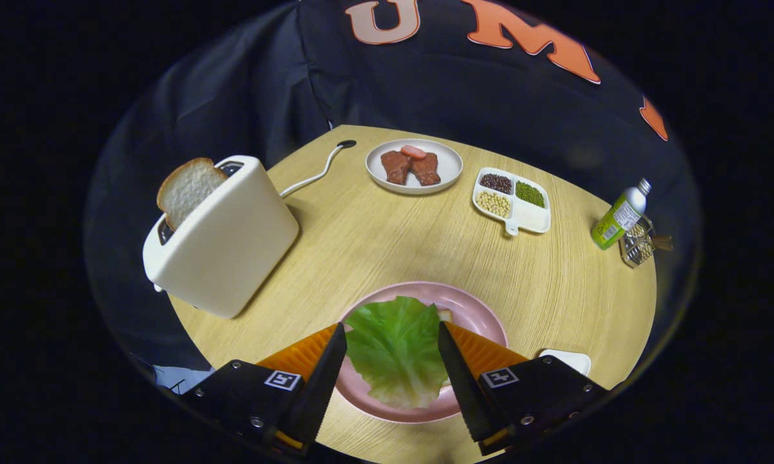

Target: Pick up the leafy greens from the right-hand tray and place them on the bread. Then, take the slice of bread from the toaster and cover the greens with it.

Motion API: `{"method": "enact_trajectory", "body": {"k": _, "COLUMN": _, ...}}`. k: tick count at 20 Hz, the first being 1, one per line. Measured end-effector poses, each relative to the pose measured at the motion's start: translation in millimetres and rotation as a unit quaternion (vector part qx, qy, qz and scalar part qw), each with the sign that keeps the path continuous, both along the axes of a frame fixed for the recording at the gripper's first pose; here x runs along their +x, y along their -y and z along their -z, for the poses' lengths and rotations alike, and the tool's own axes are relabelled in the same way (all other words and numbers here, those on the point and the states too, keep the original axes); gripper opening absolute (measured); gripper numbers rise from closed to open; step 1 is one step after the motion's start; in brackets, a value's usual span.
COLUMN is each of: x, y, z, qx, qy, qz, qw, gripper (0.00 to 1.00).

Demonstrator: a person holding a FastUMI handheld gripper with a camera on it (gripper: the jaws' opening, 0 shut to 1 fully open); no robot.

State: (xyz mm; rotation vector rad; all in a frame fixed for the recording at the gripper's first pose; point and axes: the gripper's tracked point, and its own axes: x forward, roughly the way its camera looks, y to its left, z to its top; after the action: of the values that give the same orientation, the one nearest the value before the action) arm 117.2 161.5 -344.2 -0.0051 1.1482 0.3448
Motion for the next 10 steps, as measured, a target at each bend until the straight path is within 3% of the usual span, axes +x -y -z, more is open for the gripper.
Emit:
{"method": "enact_trajectory", "body": {"k": 6, "x": 22.2, "y": -42.9, "z": -64.5, "qx": 0.027, "qy": 0.021, "qz": -0.008, "qw": 0.999, "gripper": 0.96}}
{"method": "enact_trajectory", "body": {"k": 10, "x": 30.4, "y": -88.9, "z": -96.3, "qx": 0.056, "qy": 0.009, "qz": -0.02, "qw": 0.998, "gripper": 0.97}}
